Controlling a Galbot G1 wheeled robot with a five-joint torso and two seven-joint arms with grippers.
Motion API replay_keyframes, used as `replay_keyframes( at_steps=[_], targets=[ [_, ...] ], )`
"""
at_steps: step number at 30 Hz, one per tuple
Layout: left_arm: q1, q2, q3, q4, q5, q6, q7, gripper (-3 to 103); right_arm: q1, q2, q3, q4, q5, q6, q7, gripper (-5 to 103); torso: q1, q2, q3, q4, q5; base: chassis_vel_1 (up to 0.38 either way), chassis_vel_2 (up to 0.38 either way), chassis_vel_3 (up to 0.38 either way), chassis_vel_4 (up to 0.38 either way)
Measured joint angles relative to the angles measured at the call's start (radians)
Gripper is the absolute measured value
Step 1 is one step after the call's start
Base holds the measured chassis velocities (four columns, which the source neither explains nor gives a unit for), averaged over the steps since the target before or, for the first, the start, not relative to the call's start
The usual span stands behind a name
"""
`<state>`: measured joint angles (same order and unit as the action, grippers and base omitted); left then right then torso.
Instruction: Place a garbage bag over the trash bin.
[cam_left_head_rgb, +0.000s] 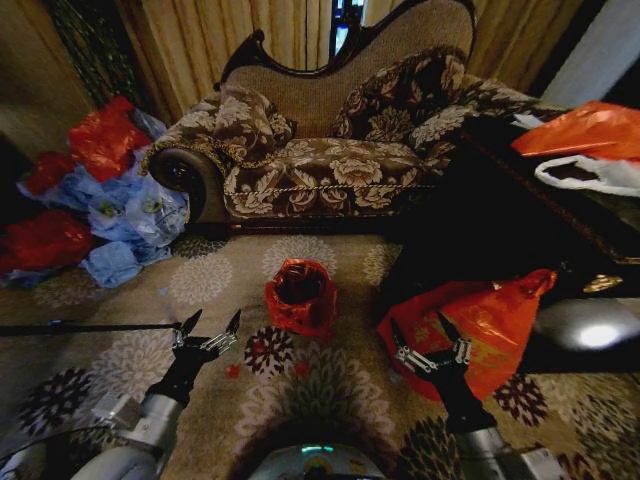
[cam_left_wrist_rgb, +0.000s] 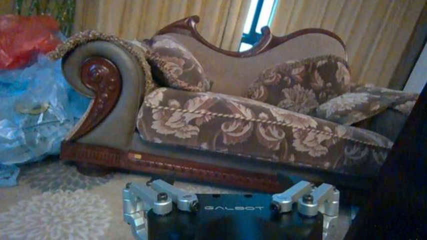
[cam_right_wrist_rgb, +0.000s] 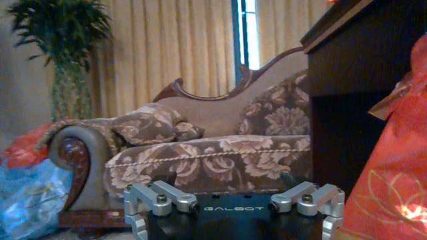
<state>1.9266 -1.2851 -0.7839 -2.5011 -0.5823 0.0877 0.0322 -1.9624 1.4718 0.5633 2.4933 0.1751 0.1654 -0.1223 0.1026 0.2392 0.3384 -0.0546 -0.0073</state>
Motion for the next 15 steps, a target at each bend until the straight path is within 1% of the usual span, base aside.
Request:
replay_keyframes(
  at_steps=[1, 2, 3, 7, 8, 15],
  targets=[
    [0.004, -0.005, 0.005, 0.000, 0.006, -0.014, 0.005, 100, 0.003, 0.001, -0.009, 0.001, -0.007, -0.003, 0.018, 100, 0.000, 0.000, 0.000, 0.0000, 0.0001, 0.000, 0.000, 0.000, 0.000],
    [0.004, -0.005, 0.005, 0.000, 0.006, -0.014, 0.005, 100, 0.003, 0.001, -0.009, 0.001, -0.007, -0.003, 0.018, 100, 0.000, 0.000, 0.000, 0.0000, 0.0001, 0.000, 0.000, 0.000, 0.000],
    [0.006, -0.008, 0.006, 0.000, 0.008, -0.030, 0.008, 100, 0.004, 0.000, -0.011, 0.001, -0.009, -0.004, 0.023, 100, 0.000, 0.000, 0.000, 0.0001, 0.0002, 0.000, 0.000, 0.000, 0.000],
    [0.007, -0.008, 0.006, 0.000, 0.008, -0.033, 0.008, 100, 0.004, 0.001, -0.011, 0.001, -0.009, -0.004, 0.023, 100, 0.000, 0.000, 0.000, 0.0001, 0.0002, 0.000, 0.000, 0.000, 0.000],
    [0.008, -0.010, 0.007, 0.001, 0.009, -0.044, 0.010, 100, 0.005, 0.001, -0.012, 0.001, -0.010, -0.004, 0.026, 100, 0.000, 0.000, 0.000, -0.0001, 0.0002, 0.000, 0.000, 0.000, 0.000],
    [0.007, -0.009, 0.006, 0.001, 0.009, -0.038, 0.010, 100, 0.004, 0.000, -0.012, 0.001, -0.010, -0.004, 0.026, 100, 0.000, 0.000, 0.000, -0.0001, 0.0002, 0.000, 0.000, 0.000, 0.000]
  ],
)
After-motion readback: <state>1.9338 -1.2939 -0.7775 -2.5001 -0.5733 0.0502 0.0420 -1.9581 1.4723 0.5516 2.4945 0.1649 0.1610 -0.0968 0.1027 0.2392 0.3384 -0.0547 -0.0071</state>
